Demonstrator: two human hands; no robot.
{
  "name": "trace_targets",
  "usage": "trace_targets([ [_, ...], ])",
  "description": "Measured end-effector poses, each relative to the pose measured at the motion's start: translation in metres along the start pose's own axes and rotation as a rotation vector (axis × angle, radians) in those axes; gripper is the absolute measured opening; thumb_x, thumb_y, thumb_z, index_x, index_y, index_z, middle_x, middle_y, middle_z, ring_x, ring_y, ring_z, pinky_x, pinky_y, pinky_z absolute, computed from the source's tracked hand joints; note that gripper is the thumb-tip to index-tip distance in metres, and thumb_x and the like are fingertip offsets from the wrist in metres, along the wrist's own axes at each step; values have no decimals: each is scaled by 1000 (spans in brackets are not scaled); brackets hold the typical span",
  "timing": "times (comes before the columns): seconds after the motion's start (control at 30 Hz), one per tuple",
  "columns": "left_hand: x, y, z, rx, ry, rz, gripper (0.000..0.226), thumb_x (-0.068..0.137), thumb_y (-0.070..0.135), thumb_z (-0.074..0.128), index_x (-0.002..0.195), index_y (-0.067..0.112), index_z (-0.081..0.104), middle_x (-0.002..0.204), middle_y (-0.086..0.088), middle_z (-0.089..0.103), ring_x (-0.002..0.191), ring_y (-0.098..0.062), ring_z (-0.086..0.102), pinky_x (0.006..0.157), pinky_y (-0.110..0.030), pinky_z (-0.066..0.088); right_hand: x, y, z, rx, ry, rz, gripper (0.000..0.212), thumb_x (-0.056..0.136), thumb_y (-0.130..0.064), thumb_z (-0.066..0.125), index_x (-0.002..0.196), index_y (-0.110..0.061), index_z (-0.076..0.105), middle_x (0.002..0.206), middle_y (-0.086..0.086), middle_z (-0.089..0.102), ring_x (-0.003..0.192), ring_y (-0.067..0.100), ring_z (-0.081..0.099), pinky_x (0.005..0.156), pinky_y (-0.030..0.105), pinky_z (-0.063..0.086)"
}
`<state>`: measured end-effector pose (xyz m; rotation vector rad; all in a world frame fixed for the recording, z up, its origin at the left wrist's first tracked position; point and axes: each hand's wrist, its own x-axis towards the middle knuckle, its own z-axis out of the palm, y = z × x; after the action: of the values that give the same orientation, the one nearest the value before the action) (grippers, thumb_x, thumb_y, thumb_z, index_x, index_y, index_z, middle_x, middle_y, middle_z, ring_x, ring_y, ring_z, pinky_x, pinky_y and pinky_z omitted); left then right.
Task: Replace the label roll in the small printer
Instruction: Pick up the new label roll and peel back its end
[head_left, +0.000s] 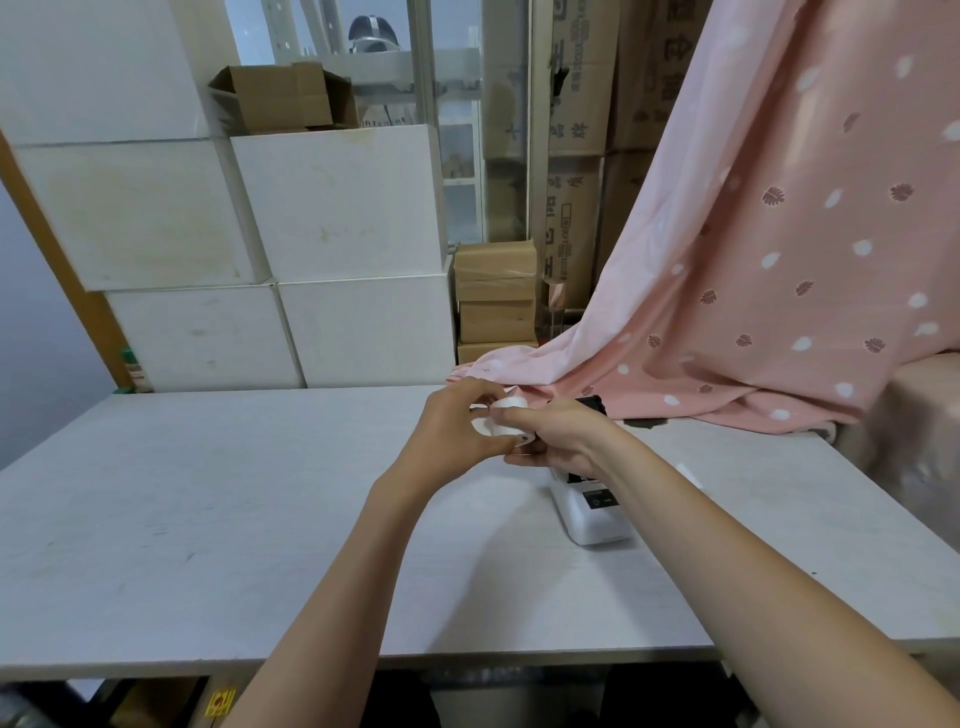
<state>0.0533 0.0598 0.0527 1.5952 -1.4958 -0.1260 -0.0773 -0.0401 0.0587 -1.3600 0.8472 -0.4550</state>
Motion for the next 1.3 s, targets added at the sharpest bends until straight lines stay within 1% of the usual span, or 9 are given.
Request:
trace_targets([
  [0.27,-3,8,4,52,16,86,47,67,26,90,108,21,69,101,11,71,94,-7,64,83,-26,54,-3,-1,-1,89,-60,-13,25,88,-14,78,113,-11,75,114,7,76,98,20,72,86,34,62],
  [0.37,-2,12,2,55,10,102,44,68,26,89,106,22,69,100,11,70,93,-7,63,81,-21,53,-3,2,0,157,-83,44,20,88,-14,78,106,-9,72,99,7,69,91,21,63,84,31,58],
  [0.5,-3,12,1,60,10,89,45,69,28,89,108,23,68,103,10,70,95,-6,62,79,-8,46,-3,3,1,194,-111,66,23,87,-13,77,108,-6,72,104,13,61,92,23,58,77,31,57],
  [0.6,-5,10,3,60,-7,90,47,70,30,88,112,22,67,105,10,69,97,-6,62,84,-17,50,-5,2,1,173,-119,63,23,91,-11,74,113,-5,72,106,16,65,93,26,66,77,32,62],
  [0.77,-4,4,4,39,16,83,49,71,31,88,113,20,66,103,12,69,95,-5,63,88,-26,54,-6,3,4,214,-100,69,32,88,-28,80,110,-7,71,100,13,53,86,24,50,67,28,62],
  [0.9,-5,3,2,-11,49,68,47,68,21,89,110,21,68,103,11,72,97,-5,67,90,-28,56,-11,-1,0,449,-214,72,34,99,-38,64,119,-11,70,102,10,67,85,22,56,77,35,57],
  [1.0,-6,3,-2,-78,60,39,45,67,15,90,105,20,67,103,12,71,98,-4,68,93,-27,56,-16,-2,-9,556,-291,55,31,105,-29,54,124,-8,65,107,15,72,93,26,69,87,43,59],
  [1.13,-6,4,-3,-85,29,36,46,66,13,89,104,21,65,104,10,70,101,-6,67,95,-27,55,-18,2,-13,593,-341,52,32,104,-17,55,134,-5,60,112,19,73,99,32,74,91,49,60],
  [1.3,-7,6,-2,-131,-3,15,46,67,14,90,104,19,64,104,7,71,102,-7,68,96,-25,54,-19,1,-17,611,-363,93,32,94,-14,65,124,-5,65,106,17,71,97,29,68,89,45,60],
])
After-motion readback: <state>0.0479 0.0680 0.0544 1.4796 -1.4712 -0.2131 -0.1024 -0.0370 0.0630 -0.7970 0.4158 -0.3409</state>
